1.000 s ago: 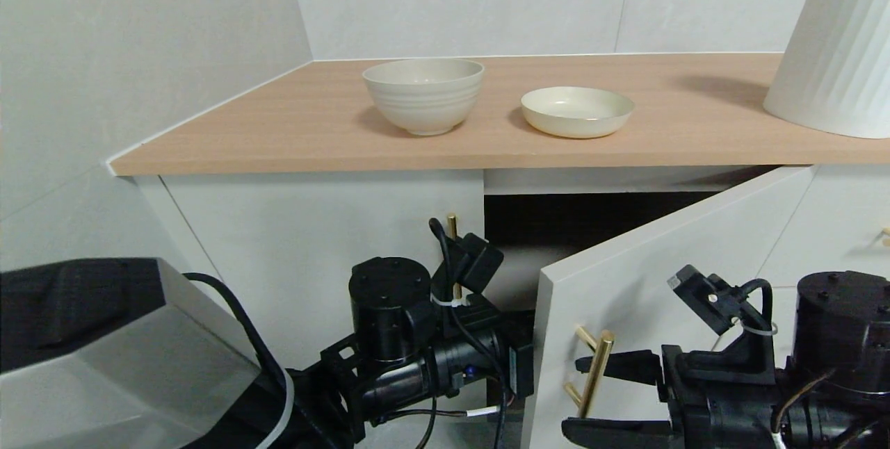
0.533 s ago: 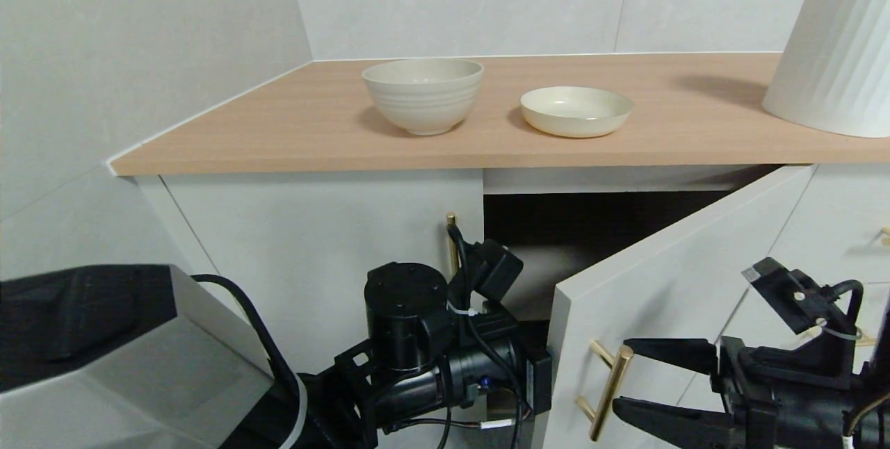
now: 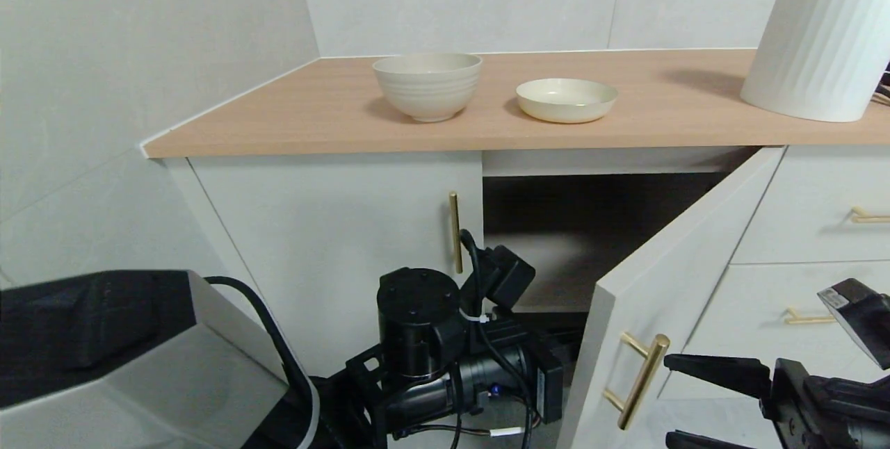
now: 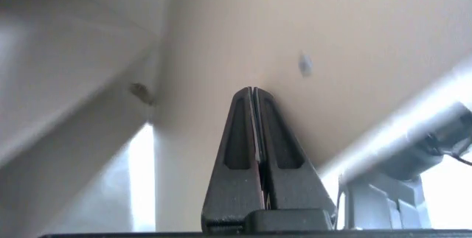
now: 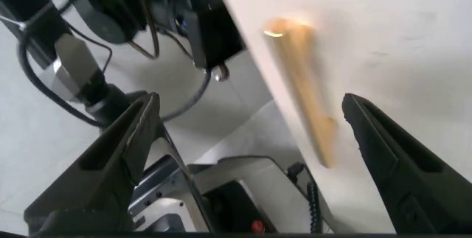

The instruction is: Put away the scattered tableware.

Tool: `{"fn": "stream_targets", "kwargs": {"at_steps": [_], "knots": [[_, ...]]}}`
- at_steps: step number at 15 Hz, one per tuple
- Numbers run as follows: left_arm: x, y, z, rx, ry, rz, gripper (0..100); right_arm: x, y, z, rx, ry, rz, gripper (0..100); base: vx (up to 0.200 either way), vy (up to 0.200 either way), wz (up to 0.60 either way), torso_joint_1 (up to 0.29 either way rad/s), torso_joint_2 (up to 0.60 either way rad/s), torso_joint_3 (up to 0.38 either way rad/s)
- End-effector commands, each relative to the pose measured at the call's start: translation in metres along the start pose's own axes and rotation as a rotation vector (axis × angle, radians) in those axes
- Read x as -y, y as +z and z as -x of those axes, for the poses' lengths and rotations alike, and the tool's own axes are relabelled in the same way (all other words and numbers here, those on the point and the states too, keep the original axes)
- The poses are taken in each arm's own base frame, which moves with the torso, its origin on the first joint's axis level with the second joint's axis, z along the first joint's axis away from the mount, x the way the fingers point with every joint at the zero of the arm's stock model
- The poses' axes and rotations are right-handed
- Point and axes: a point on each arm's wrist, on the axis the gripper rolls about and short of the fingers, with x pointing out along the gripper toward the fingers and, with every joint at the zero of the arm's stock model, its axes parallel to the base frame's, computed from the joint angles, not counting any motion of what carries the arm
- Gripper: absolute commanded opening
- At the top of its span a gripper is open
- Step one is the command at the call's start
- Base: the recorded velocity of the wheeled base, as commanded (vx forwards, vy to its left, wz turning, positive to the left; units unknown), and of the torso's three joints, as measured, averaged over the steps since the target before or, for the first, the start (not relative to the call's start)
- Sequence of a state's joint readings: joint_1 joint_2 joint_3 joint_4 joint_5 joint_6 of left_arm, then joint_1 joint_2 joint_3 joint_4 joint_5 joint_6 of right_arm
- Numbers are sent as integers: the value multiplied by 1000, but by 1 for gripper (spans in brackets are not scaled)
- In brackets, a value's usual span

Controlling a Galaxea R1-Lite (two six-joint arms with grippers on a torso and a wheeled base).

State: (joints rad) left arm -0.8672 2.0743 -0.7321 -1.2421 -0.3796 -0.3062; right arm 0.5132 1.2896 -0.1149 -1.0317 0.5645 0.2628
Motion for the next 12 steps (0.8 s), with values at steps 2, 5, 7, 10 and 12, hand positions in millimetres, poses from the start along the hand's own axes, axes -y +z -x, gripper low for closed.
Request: {"fn": "stream_targets", "kwargs": {"at_steps": [2,5,7,10,12], "knots": [[-6,-3,-14,7,-1,-3,0,0,5,3,28,-12,11,100,0,0,0,0,0,0],[-12,0,-31,0,14,2,0,-4,18,9,96,-10,51,100,0,0,0,0,0,0],[-13,3,-35,-7,20,7,0,-7,24,12,124,-4,68,100,0,0,0,0,0,0],[0,15,-38,-10,21,31,0,-22,58,25,190,-8,108,100,0,0,0,0,0,0],[10,23,-37,-16,6,59,0,-43,91,42,216,-6,125,100,0,0,0,0,0,0]]}}
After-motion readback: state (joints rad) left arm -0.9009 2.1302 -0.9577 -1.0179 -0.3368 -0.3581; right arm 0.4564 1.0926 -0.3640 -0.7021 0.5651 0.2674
